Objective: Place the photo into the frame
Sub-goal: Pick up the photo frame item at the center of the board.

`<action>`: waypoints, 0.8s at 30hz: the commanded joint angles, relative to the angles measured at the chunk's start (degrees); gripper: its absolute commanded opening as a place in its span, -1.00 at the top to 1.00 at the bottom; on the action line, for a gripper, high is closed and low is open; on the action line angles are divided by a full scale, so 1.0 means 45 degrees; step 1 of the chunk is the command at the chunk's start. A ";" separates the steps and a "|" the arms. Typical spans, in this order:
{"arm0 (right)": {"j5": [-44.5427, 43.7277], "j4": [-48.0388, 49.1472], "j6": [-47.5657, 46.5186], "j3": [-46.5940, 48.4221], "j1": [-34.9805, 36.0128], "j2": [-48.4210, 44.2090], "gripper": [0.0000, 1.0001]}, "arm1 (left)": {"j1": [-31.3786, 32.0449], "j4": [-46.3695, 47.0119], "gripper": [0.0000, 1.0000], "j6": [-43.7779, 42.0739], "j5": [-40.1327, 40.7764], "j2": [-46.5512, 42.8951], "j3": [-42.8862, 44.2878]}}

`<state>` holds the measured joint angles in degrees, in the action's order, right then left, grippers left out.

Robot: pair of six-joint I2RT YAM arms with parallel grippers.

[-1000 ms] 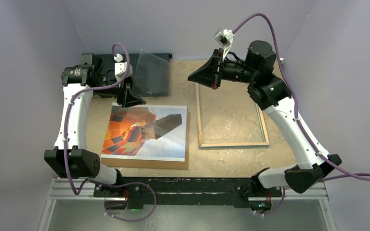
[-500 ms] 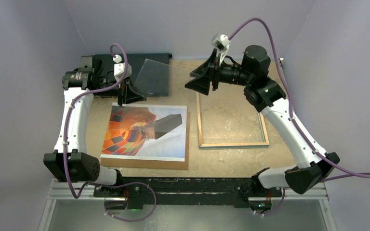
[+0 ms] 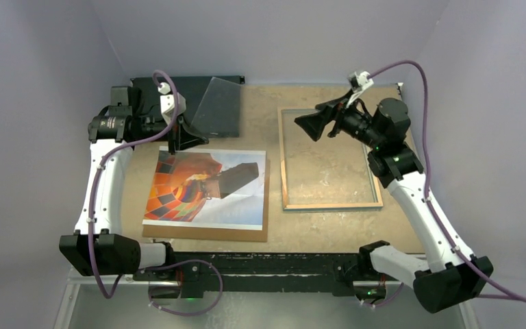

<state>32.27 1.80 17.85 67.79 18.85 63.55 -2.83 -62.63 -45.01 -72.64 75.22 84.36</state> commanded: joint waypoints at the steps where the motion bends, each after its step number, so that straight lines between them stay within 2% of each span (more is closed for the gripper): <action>1: -0.1283 0.1732 0.1132 -0.1360 -0.1408 -0.0807 -0.98 | -0.0001 0.0463 1.00 0.0275 -0.0342 -0.0280 -0.0219; 6: 0.0246 0.4075 0.2019 -0.2822 -0.2980 -0.1936 -0.98 | 0.0011 0.0427 1.00 0.0238 -0.0361 -0.0338 -0.0228; 10: 0.2339 0.6521 0.2928 -0.4715 -0.3261 -0.2468 -0.98 | 0.0005 0.0425 1.00 0.0257 -0.0381 -0.0383 -0.0175; 17: 0.3702 1.1874 0.6008 -0.7767 -0.3148 -0.1033 -0.98 | 0.0004 0.0991 1.00 0.1062 -0.0634 -0.0273 -0.0099; 24: 0.2861 1.4327 0.5481 -0.8935 -0.1411 0.0300 -0.98 | 0.0006 0.1065 1.00 0.1168 -0.0596 -0.0350 -0.0099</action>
<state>45.10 52.12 42.09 27.81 8.10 63.92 -2.83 -59.72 -40.97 -72.90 74.98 83.59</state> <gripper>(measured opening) 0.987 0.003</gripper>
